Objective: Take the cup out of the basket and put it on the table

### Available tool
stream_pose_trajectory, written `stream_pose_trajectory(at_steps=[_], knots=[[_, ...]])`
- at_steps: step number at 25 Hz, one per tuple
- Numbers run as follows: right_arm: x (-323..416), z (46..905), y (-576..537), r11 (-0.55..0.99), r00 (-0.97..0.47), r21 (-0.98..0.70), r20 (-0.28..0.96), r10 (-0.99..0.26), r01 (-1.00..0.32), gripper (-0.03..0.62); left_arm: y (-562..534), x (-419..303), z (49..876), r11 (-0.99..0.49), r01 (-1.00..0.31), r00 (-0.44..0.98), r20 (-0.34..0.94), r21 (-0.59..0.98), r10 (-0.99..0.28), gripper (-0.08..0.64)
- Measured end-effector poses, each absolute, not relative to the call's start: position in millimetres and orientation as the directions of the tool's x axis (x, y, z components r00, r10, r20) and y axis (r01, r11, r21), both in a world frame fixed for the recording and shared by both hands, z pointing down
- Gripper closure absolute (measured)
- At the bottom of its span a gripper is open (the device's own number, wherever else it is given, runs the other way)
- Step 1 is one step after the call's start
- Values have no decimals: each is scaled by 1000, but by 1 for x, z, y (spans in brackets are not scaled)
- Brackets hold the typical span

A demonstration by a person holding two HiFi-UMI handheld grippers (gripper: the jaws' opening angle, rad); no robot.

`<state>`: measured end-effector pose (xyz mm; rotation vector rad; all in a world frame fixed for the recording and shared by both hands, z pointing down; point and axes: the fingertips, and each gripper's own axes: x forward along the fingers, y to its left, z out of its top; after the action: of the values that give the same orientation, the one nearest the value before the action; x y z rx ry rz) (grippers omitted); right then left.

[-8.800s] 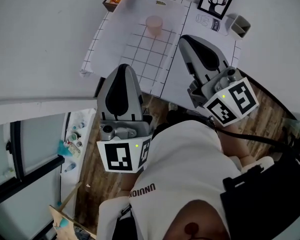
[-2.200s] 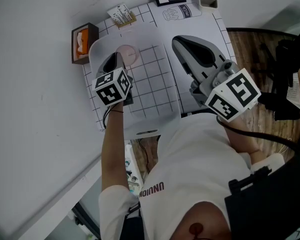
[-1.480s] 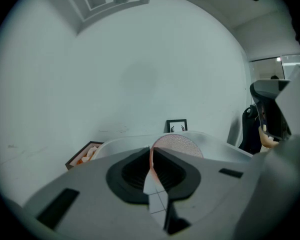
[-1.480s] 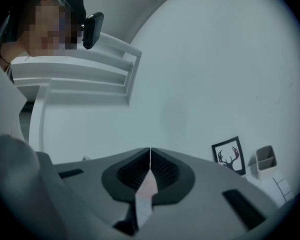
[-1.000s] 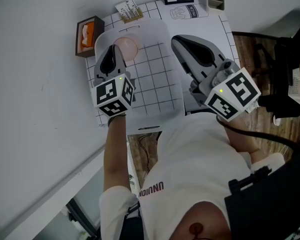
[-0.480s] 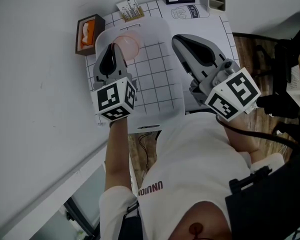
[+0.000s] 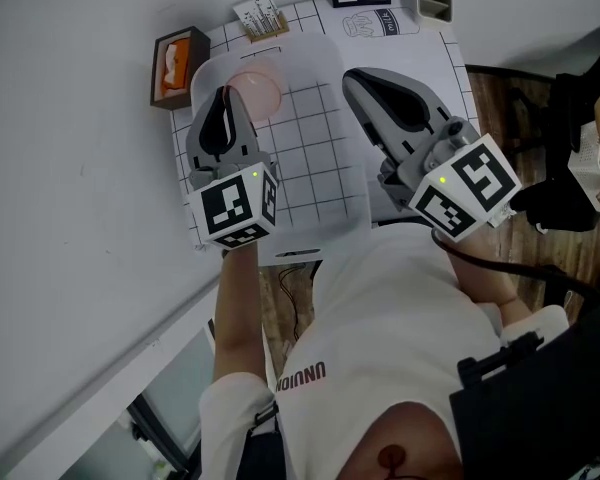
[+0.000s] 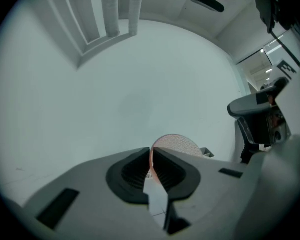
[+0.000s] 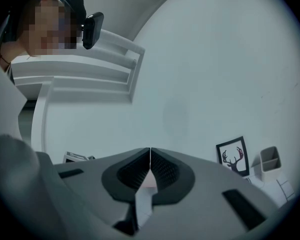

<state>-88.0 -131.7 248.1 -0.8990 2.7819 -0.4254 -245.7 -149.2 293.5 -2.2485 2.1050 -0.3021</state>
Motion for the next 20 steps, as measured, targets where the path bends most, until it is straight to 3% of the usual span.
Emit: stream_pose_trajectory(at_steps=[20], knots=[[-94,249,-130,783,-811,-313,-64,-582,-537,574,-138,-237,278,-69,-971,60,47,-231,-997,528]])
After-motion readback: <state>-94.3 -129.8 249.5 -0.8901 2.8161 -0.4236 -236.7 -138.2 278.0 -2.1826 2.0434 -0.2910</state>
